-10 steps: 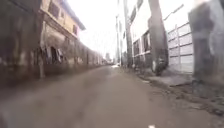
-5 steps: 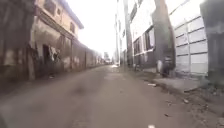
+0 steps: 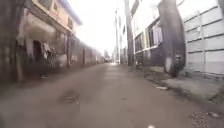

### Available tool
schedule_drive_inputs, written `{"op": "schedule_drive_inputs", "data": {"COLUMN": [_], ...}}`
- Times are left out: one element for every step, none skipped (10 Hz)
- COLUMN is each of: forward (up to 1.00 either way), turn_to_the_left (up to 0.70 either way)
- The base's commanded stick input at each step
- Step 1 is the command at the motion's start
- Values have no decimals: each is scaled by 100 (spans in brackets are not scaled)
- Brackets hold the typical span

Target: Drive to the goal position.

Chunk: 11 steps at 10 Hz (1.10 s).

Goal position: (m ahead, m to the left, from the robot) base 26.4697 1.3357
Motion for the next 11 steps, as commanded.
{"op": "schedule_drive_inputs", "data": {"forward": [100,100,100,100,100,100,100,100,100,100,100], "turn_to_the_left": [0,0,0,0,0,0,0,0,0,0,0]}}
